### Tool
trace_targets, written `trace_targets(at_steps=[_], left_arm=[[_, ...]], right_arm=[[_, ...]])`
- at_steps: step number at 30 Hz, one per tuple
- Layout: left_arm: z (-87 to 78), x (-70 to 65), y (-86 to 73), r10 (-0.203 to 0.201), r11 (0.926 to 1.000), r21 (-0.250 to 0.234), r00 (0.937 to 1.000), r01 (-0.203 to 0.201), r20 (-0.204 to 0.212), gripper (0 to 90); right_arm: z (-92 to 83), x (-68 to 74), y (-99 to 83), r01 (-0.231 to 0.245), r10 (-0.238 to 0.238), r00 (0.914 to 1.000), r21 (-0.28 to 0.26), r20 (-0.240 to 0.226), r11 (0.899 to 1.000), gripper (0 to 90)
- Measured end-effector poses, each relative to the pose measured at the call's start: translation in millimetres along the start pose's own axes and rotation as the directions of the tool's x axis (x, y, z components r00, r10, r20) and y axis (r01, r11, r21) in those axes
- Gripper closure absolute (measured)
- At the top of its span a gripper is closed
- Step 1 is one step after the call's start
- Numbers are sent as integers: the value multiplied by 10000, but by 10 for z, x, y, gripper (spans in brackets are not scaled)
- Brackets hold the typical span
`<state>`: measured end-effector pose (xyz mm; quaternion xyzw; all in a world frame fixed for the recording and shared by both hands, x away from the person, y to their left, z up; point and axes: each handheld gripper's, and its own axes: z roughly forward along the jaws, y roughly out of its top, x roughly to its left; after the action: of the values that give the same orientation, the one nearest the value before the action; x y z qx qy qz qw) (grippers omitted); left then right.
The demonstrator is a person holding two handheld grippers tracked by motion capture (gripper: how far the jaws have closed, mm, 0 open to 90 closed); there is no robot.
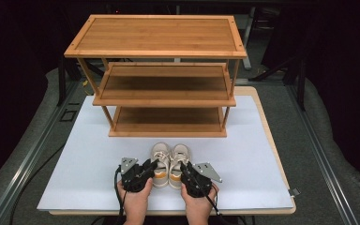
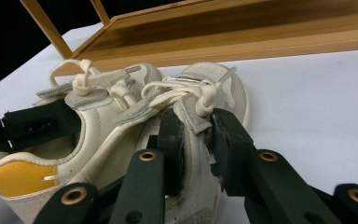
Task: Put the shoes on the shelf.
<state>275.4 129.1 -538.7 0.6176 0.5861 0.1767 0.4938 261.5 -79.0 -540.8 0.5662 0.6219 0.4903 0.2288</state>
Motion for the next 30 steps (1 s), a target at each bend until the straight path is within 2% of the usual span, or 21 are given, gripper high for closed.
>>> trace_targets(at_steps=[3,7,13,21,27,30], left_arm=[[1,-12,11,119,9999,105,9999,-120,59,703],[9,-3,20,11,10000,77,10000,-12,74,704],[17,-5,81,120,9999,116,9998,-122,159,706],[-33,-29,172,240,9997,28,9996,-241,157,708],[-90,-58,297,280,9994,-192,9993,-276,229,709],[-133,-103,383,316,9984,-475,9990,-300,328,709]], right_arm=[[2,-5,6,49,-50,10000,-106,-22,9999,748],[8,-15,12,-56,55,10000,-96,-52,9999,751],[10,-21,38,-85,83,9999,-170,-105,9998,753],[-24,22,109,-15,13,10000,-390,-70,9992,753],[-51,68,239,175,-180,9998,-561,-89,9983,754],[-99,94,330,329,-334,9994,-701,-69,9970,754]])
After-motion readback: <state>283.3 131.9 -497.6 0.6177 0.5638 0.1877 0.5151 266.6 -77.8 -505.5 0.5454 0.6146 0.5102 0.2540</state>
